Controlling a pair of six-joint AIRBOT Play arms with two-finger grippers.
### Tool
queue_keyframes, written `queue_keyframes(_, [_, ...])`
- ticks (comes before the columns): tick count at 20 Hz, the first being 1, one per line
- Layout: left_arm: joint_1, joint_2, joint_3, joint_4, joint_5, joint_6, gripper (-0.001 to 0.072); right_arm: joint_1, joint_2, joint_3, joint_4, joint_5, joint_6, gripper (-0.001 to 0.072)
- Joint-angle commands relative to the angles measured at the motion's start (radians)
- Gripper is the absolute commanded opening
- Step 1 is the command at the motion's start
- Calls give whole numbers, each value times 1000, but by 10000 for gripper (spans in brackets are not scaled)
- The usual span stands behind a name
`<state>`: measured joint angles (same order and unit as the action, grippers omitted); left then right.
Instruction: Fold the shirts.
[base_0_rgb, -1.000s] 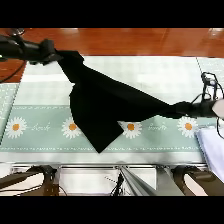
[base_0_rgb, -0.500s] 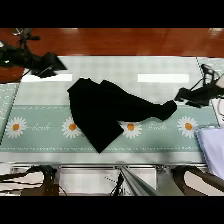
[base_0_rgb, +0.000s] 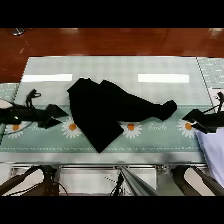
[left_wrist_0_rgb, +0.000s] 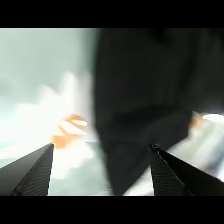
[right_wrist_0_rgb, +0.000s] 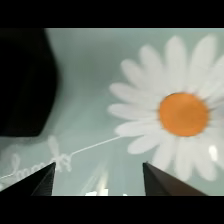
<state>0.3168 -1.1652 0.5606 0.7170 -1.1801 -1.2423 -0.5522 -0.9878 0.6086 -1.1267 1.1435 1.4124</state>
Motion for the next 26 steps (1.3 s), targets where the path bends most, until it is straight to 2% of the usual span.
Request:
queue_keyframes(1, [-66, 21, -176, -228, 117, 141, 703, -24, 25, -103, 201, -64, -98, 618])
queue_keyframes(5, [-216, 14, -174, -255, 310, 137, 703, -23, 25, -103, 214, -64, -132, 618])
queue_keyframes(7, [-279, -7, -174, -306, 401, 106, 702, -23, 25, -103, 236, -61, -144, 617])
queue_keyframes(10, [-339, -43, -142, -364, 447, 124, 698, -23, 24, -103, 301, -94, -175, 617])
queue_keyframes(11, [-356, -58, -117, -364, 447, 143, 615, -23, 23, -103, 322, -125, -188, 618])
queue_keyframes(12, [-370, -72, -92, -364, 446, 150, 265, -23, 13, -96, 332, -156, -195, 617])
queue_keyframes(13, [-379, -81, -69, -364, 445, 150, 21, -23, -8, -83, 336, -172, -195, 617])
queue_keyframes(19, [-386, -88, 27, -362, 417, 151, 25, 68, -229, 60, 369, -192, -205, 617])
queue_keyframes(23, [-386, -88, 27, -359, 369, 151, 25, 171, -401, 174, 364, -224, -132, 617])
queue_keyframes(25, [-386, -88, 27, -359, 363, 158, 25, 228, -452, 202, 364, -217, -129, 605])
queue_keyframes(26, [-386, -88, 27, -359, 363, 158, 25, 257, -468, 212, 363, -214, -129, 455])
